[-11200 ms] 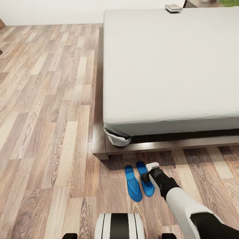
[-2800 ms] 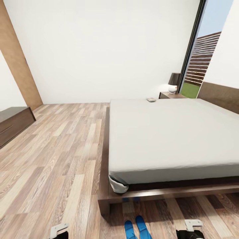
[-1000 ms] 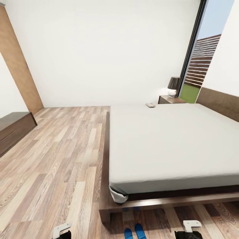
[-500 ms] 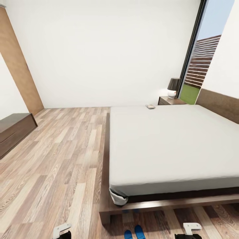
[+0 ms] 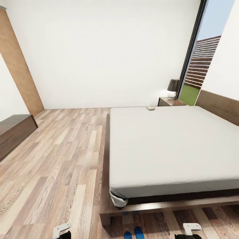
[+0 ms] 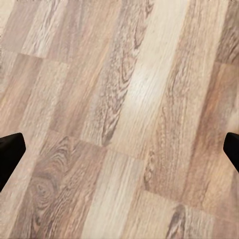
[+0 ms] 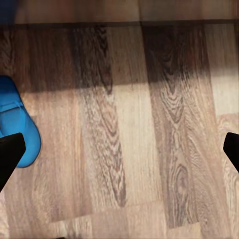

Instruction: In the bedroom, move the book from the bed onto either nightstand, and place the two sandals side by side next to the bed.

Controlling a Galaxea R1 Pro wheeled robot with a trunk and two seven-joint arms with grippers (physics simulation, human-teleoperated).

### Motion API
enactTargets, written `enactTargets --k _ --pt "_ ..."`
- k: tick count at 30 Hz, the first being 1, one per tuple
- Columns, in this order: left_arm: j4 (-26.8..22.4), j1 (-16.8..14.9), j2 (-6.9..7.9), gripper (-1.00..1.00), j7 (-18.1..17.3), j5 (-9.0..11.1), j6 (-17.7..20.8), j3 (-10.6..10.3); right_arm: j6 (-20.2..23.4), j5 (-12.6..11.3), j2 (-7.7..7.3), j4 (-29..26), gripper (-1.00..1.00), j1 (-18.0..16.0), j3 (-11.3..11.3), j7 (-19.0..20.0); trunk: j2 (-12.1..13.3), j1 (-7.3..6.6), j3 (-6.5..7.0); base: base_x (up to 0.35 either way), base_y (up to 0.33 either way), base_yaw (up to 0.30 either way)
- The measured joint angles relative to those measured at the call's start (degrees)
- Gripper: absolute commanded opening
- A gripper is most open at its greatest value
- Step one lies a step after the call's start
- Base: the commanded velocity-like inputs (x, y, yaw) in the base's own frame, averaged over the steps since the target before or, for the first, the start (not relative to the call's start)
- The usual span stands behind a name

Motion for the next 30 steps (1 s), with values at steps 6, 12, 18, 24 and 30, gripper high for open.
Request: enactTargets --k 6,12,18,24,30 --pt "0.0 0.0 0.03 1.00 0.0 0.0 -0.1 0.0 0.0 0.0 0.08 0.6 1.00 0.0 0.0 0.0 2.4 -1.32 1.08 0.000 0.000 0.000" --pt "0.0 0.0 -0.01 1.00 0.0 0.0 -0.6 0.0 0.0 0.0 0.07 1.6 1.00 0.0 0.0 0.0 4.8 -2.64 2.15 0.000 0.000 0.000" --pt "0.0 0.0 -0.03 1.00 0.0 0.0 -0.9 0.0 -0.2 0.0 0.07 2.0 1.00 0.1 0.0 0.0 7.2 -3.95 3.23 0.000 0.000 0.000" --pt "0.1 0.0 0.03 1.00 0.0 0.0 -1.0 0.0 -1.6 -0.1 0.10 2.3 1.00 0.1 0.0 0.1 9.6 -5.27 4.31 0.000 0.000 0.000" --pt "0.1 0.0 0.03 1.00 0.0 0.0 -1.1 0.0 -2.1 -0.1 0.11 2.5 1.00 0.1 0.0 0.1 12.0 -6.59 5.39 0.000 0.000 0.000"
